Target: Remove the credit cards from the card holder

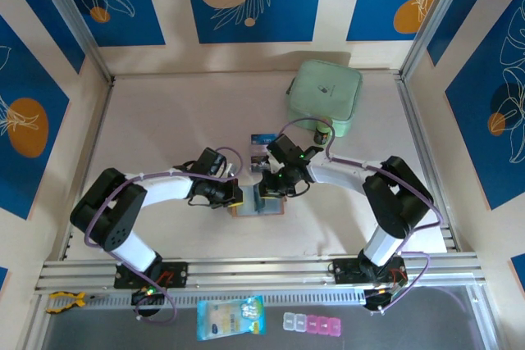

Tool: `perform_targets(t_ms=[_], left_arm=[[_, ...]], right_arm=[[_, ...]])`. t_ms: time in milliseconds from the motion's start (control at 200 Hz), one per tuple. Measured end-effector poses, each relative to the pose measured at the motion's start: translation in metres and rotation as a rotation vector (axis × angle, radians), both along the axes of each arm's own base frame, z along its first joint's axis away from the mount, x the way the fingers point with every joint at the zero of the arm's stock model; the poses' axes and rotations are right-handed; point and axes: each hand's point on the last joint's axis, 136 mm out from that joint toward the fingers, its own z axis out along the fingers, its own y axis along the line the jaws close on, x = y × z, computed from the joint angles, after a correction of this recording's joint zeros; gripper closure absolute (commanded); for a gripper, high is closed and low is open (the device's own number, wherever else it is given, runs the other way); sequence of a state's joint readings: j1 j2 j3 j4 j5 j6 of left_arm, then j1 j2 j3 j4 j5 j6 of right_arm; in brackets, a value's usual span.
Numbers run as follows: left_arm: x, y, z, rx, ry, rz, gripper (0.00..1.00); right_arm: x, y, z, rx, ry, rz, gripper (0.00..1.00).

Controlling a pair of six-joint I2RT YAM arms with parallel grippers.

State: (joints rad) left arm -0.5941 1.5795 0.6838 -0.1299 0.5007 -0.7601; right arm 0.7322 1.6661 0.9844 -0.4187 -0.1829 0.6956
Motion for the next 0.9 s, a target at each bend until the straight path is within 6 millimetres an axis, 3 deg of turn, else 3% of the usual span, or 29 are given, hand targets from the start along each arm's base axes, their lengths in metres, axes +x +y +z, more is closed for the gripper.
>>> perform_targets(t_ms=[505, 645, 900], left_arm=[[-0.004, 0.007, 0.001, 0.036, 0.017, 0.01, 0.99], [-0.004, 0.007, 0.001, 0.036, 0.017, 0.01, 0.99], [-0.004, 0.007, 0.001, 0.036, 0.017, 0.01, 0.97]], right_arm=[[-0.005, -0.008, 0.0, -0.032, 0.004, 0.011, 0.91], [-0.002, -0.012, 0.012, -0.036, -0.033, 0.025, 0.92], [0.021, -0.022, 0.047, -0.033, -0.167, 0.133, 0.92]])
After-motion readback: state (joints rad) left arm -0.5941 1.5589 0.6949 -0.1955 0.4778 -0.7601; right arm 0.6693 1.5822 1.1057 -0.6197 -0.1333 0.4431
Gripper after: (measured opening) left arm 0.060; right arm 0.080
